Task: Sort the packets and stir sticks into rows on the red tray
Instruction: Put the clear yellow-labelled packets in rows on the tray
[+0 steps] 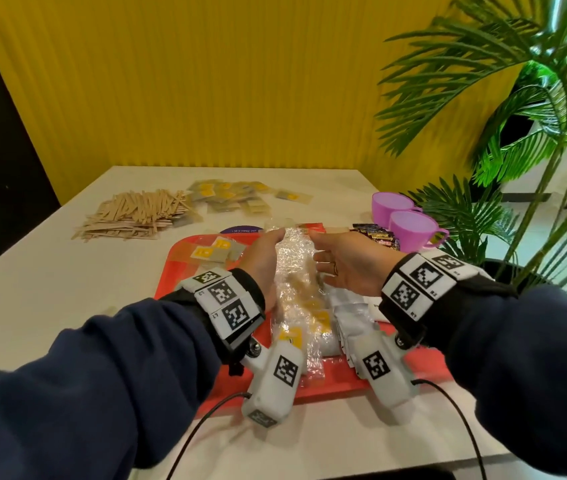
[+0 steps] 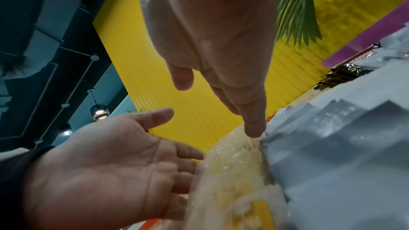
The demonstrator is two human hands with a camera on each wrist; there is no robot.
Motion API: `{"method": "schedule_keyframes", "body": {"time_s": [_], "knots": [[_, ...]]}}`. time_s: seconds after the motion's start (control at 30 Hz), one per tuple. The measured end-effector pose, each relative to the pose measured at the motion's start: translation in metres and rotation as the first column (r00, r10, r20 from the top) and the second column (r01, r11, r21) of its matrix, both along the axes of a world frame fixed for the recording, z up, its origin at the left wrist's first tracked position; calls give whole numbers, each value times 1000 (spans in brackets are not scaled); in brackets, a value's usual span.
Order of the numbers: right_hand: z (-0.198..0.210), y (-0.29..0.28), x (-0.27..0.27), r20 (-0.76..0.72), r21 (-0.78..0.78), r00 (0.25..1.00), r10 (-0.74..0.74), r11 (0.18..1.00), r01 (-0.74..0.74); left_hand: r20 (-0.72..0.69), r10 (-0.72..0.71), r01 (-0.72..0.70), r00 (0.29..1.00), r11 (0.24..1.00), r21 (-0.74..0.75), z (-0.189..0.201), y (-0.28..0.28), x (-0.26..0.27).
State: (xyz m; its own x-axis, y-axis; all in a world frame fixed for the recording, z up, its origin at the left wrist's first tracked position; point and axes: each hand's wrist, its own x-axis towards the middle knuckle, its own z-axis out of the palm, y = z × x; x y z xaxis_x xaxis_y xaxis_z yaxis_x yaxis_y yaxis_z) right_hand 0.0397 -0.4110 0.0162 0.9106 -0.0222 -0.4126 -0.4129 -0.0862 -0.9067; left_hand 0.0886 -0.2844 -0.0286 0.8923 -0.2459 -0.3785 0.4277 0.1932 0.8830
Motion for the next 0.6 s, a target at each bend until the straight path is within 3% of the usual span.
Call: {"method": "schedule_keyframes", "body": {"time_s": [0.1,0.2,0.37,0.6], "knots": [[5,-7,-3,9,-41,1000,-24,999,25,5,22,-22,1000,997,80,22,10,-25],[7,-13,-11,-28,-25,999,-17,1000,16,-5,75,-74,997,988,138,13,20,-26],[3,-3,-29,-65,-27,998,-1,1000,-1,-48,-13,18,999,995,100,11,10,-43],[4,-3,-47,13,-43,999,-43,998,43,-12,3,-1,1000,995,97,15,3,-66]]}}
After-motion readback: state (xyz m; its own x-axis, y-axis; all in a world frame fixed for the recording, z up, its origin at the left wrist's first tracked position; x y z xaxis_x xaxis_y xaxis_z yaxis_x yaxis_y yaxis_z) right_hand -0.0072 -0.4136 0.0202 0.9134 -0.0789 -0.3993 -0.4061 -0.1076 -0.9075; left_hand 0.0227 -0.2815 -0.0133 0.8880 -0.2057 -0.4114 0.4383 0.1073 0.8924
